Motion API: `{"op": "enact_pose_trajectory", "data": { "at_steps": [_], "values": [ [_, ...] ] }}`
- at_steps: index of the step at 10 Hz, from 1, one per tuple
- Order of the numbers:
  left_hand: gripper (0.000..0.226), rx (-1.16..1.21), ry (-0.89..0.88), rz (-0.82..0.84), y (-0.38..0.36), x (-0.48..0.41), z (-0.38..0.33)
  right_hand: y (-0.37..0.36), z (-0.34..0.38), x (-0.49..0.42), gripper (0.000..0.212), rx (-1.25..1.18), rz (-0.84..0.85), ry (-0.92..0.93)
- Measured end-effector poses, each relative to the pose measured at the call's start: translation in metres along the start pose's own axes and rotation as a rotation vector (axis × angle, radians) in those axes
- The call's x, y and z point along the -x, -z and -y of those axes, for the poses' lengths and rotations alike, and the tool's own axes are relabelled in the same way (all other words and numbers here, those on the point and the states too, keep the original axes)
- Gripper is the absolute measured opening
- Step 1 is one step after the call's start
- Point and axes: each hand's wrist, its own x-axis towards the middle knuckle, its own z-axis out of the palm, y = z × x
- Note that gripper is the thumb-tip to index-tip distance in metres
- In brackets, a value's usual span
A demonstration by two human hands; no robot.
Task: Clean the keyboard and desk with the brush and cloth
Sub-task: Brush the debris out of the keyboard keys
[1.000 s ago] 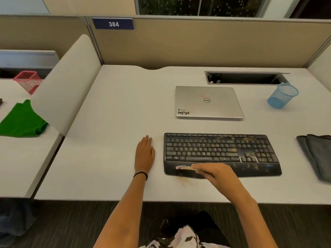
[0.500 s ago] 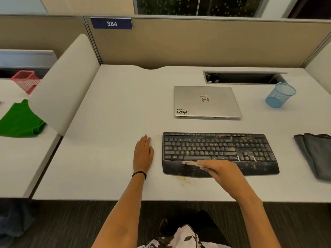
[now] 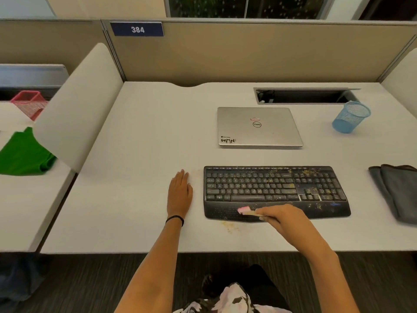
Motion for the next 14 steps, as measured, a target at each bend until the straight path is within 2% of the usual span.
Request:
{"op": "enact_pose_trajectory", "data": {
  "at_steps": [2,3,6,8,9,10,11,12,13,14],
  "values": [
    [0.045,0.005,0.003,0.004,0.000,0.000,0.000,0.007,0.000,0.003,0.024,-0.016,0.010,0.012],
    [0.045,0.005,0.004,0.008,0.000,0.000,-0.001,0.004,0.000,0.001,0.028,-0.034,-0.083,-0.015],
    [0.045,0.010,0.002,0.005,0.002,0.001,-0.001,0.007,0.005,-0.002,0.028,-0.036,-0.020,0.014],
    [0.045,0.011,0.003,-0.001,0.003,0.002,-0.003,0.000,0.017,-0.007,0.028,-0.026,-0.217,0.078],
    [0.045,0.015,0.004,-0.001,0.003,0.002,-0.003,-0.007,0.021,-0.013,0.028,0.009,-0.185,0.118],
    [0.045,0.018,0.010,-0.002,0.003,0.002,-0.004,-0.011,0.022,-0.015,0.021,-0.016,-0.268,0.135],
    [0.045,0.017,0.015,0.002,0.003,0.002,-0.003,-0.010,0.021,-0.016,0.014,0.101,-0.428,0.057],
    [0.045,0.019,0.015,0.005,0.004,0.002,-0.003,-0.012,0.022,-0.019,0.028,0.223,-0.541,0.078],
    [0.044,0.016,0.017,0.003,0.004,0.001,-0.003,-0.022,0.023,-0.028,0.026,0.221,-0.578,0.130],
    [0.044,0.012,0.009,-0.004,0.005,0.002,-0.003,-0.030,0.030,-0.035,0.021,0.158,-0.533,0.205]
  ]
}}
